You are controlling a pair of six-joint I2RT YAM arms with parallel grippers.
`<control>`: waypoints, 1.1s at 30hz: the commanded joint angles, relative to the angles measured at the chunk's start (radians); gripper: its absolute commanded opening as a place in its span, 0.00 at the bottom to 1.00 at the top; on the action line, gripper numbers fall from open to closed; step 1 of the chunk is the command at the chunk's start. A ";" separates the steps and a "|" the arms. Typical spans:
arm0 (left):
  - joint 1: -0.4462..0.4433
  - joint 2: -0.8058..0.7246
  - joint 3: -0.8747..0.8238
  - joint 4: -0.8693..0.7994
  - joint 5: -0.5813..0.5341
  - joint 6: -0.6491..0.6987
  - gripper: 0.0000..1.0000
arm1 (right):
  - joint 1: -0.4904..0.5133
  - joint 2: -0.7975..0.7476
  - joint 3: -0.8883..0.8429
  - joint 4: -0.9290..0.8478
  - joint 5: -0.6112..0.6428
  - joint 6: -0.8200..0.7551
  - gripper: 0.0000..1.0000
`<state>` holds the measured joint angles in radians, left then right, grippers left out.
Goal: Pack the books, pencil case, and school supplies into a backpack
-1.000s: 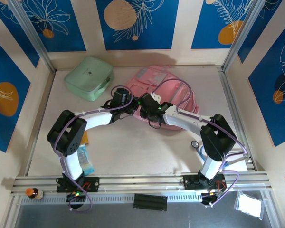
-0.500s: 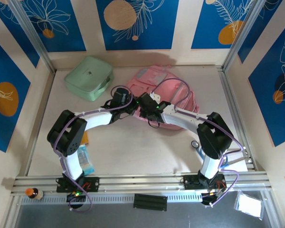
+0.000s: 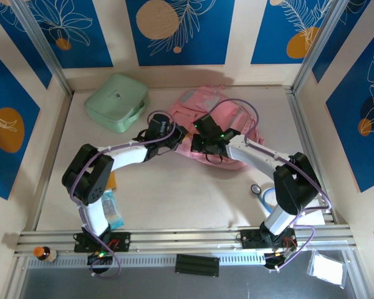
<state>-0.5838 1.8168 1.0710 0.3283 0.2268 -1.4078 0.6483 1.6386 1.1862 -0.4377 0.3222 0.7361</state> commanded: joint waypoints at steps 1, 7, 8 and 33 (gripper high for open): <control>0.001 0.007 0.038 0.012 0.077 0.051 0.00 | -0.031 -0.024 0.002 -0.140 -0.029 -0.061 0.04; 0.001 0.015 0.046 0.005 0.079 0.061 0.00 | -0.033 -0.019 -0.003 -0.276 0.127 -0.045 0.04; 0.002 0.016 0.049 0.005 0.078 0.062 0.00 | -0.033 -0.019 -0.003 -0.292 0.153 -0.035 0.04; 0.003 0.030 0.067 -0.003 0.096 0.057 0.00 | 0.020 0.076 0.040 -0.146 0.202 -0.023 0.25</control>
<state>-0.5781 1.8435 1.0935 0.3054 0.2508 -1.3788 0.6640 1.6947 1.2034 -0.6350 0.4599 0.6930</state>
